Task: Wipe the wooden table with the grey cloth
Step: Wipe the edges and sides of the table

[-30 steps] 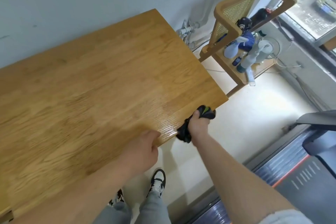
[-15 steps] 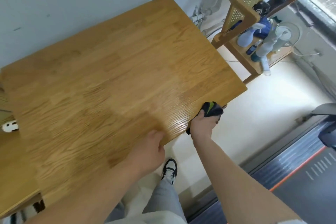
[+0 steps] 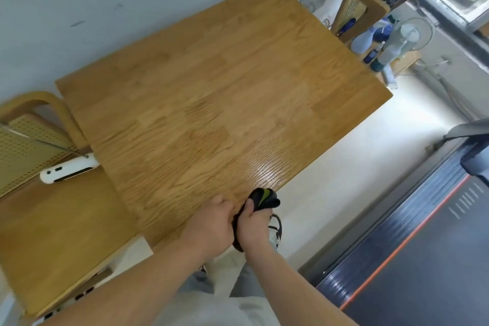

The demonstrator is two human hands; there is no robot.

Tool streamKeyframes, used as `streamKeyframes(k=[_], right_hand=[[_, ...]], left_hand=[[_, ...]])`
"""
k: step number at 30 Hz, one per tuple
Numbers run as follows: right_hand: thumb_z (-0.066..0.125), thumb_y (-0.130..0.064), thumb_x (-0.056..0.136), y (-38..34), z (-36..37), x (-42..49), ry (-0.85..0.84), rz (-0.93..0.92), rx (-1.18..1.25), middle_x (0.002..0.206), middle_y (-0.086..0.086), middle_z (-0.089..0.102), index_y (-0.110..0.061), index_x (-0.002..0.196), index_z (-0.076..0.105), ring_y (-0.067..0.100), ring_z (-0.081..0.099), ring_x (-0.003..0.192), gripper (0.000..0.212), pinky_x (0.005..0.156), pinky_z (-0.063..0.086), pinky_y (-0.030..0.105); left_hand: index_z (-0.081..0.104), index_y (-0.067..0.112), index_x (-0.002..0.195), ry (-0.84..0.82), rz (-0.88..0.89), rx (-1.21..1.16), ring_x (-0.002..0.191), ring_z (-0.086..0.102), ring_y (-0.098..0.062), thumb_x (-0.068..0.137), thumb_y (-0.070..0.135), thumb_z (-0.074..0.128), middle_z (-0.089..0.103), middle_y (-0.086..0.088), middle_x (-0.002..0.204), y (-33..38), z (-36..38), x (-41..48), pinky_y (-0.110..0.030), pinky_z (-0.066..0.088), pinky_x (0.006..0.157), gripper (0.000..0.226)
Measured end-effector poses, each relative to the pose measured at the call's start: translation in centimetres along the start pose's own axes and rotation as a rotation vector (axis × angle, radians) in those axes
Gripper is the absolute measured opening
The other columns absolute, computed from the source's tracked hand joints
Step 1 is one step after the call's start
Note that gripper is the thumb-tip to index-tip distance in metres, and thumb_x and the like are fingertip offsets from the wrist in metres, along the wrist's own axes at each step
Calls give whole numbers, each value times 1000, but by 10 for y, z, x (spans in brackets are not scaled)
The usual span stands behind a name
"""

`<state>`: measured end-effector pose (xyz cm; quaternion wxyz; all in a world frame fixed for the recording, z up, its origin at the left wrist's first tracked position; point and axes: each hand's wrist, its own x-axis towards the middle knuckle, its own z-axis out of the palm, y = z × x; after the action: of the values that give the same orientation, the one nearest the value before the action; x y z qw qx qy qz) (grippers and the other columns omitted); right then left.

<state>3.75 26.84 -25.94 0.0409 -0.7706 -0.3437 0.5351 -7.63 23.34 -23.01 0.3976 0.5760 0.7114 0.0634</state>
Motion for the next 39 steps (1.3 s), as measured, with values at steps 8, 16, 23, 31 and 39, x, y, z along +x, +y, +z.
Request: streamKeyframes(k=[8,16,23,31,39], right_hand=[[44,-44,105,-37,-56,36,186,-10,110,121,16,56,-5,142,31,35,59,101,55,86,52,48],[36,-49,106,20,66,-52,88,110,22,125,20,59,1,129,36,37,64,103,55,74,46,38],[38,-38,109,31,113,-113,-83,274,53,131,24,57,7,138,34,38,58,118,54,98,47,43],[44,-23,105,41,116,-148,-497,258,-10,109,19,71,-3,125,55,33,73,92,30,70,65,46],[57,-67,88,-60,90,-142,-519,-413,-748,87,4,75,-15,99,70,22,74,83,55,73,65,42]], left_hand=[[55,17,142,-19,-8,-37,119,55,-18,96,13,51,49,5,138,-38,-11,-42,-33,49,100,46],[66,22,125,74,-11,-178,100,60,-12,94,9,50,60,6,111,-69,-8,-79,-35,54,88,37],[63,28,91,125,-436,-259,86,62,-11,97,32,55,66,8,94,-127,-13,-134,-34,54,79,11],[74,10,110,-218,-966,-1197,90,77,-33,69,69,79,79,-15,97,-140,-15,-178,-44,61,88,72],[72,2,117,52,-816,-1726,107,71,-38,82,19,83,75,-22,112,-164,-47,-180,-49,57,95,41]])
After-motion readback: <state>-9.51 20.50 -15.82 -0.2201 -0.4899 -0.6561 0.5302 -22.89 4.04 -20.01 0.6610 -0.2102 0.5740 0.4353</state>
